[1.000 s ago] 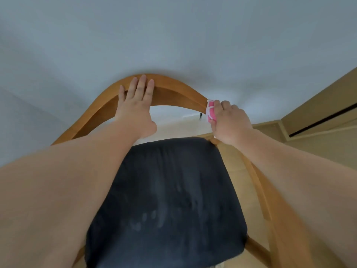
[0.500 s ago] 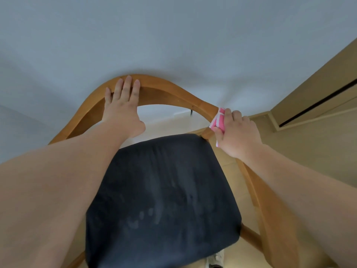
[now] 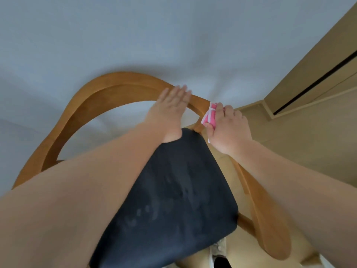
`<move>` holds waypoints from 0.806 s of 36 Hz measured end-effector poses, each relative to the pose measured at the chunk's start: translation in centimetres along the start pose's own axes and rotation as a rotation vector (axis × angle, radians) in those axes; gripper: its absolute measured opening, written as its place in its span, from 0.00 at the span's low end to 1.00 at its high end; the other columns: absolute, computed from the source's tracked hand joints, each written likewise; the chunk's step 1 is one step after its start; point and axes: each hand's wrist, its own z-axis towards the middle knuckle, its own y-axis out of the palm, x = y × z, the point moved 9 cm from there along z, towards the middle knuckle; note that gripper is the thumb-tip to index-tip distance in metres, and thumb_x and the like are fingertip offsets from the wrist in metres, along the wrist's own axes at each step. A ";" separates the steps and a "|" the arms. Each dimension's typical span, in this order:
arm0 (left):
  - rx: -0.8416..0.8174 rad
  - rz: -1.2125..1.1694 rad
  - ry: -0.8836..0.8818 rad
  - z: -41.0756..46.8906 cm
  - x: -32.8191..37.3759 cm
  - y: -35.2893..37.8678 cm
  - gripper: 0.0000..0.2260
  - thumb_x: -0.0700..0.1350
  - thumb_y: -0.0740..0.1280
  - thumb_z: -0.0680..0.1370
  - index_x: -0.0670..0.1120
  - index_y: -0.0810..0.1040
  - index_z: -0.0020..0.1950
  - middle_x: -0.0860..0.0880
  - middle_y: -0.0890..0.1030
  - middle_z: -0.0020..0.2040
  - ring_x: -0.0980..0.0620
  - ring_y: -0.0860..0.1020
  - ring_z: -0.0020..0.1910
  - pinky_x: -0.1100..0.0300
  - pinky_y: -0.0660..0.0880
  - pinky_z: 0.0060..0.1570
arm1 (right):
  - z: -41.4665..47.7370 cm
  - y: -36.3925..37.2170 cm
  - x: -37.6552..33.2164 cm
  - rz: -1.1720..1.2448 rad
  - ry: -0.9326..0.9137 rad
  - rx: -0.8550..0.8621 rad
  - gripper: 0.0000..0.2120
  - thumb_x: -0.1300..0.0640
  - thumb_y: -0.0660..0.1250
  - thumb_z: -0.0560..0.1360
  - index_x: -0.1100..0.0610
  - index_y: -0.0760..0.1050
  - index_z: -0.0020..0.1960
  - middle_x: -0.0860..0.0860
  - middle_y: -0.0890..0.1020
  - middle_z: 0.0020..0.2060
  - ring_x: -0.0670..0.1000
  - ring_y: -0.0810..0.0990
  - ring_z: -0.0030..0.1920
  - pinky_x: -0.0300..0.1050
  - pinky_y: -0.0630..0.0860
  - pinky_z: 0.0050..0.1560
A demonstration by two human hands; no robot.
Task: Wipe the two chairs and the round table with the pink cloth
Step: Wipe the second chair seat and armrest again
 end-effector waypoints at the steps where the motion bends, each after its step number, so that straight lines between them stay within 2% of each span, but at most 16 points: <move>1: -0.013 -0.020 0.047 0.2 1.4 0.4 0.39 0.41 0.58 0.74 0.46 0.35 0.77 0.48 0.37 0.77 0.51 0.35 0.75 0.52 0.34 0.73 | 0.0 0.1 0.0 0.005 0.001 -0.004 0.32 0.40 0.49 0.80 0.61 0.52 0.76 0.61 0.70 0.65 0.62 0.74 0.61 0.54 0.74 0.60; 6: -0.110 -0.079 0.055 0.9 3.8 2.8 0.38 0.40 0.58 0.76 0.47 0.36 0.77 0.48 0.35 0.77 0.51 0.36 0.75 0.51 0.35 0.73 | -0.1 0.0 0.1 0.026 -0.004 0.005 0.33 0.41 0.50 0.80 0.62 0.53 0.76 0.61 0.70 0.66 0.62 0.74 0.61 0.54 0.73 0.59; 13: -0.100 -0.151 -0.028 1.1 4.1 3.2 0.41 0.39 0.62 0.75 0.48 0.36 0.77 0.49 0.36 0.77 0.51 0.38 0.76 0.51 0.39 0.74 | -2.6 0.7 1.8 0.043 0.042 -0.005 0.35 0.38 0.49 0.80 0.61 0.50 0.77 0.61 0.68 0.68 0.62 0.73 0.62 0.53 0.72 0.61; 26: -0.128 -0.103 -0.030 1.0 3.7 3.4 0.41 0.40 0.62 0.75 0.47 0.35 0.77 0.50 0.35 0.77 0.52 0.37 0.76 0.50 0.40 0.74 | -13.9 3.2 5.0 0.044 0.227 -0.115 0.39 0.37 0.52 0.79 0.63 0.45 0.78 0.63 0.63 0.72 0.61 0.71 0.64 0.52 0.70 0.63; 29: -0.141 -0.098 -0.048 1.1 3.8 3.2 0.42 0.40 0.63 0.75 0.48 0.35 0.77 0.50 0.36 0.77 0.52 0.38 0.76 0.50 0.40 0.74 | -16.9 4.1 5.5 0.049 0.270 -0.157 0.39 0.38 0.53 0.79 0.64 0.48 0.78 0.63 0.64 0.71 0.61 0.72 0.63 0.52 0.72 0.62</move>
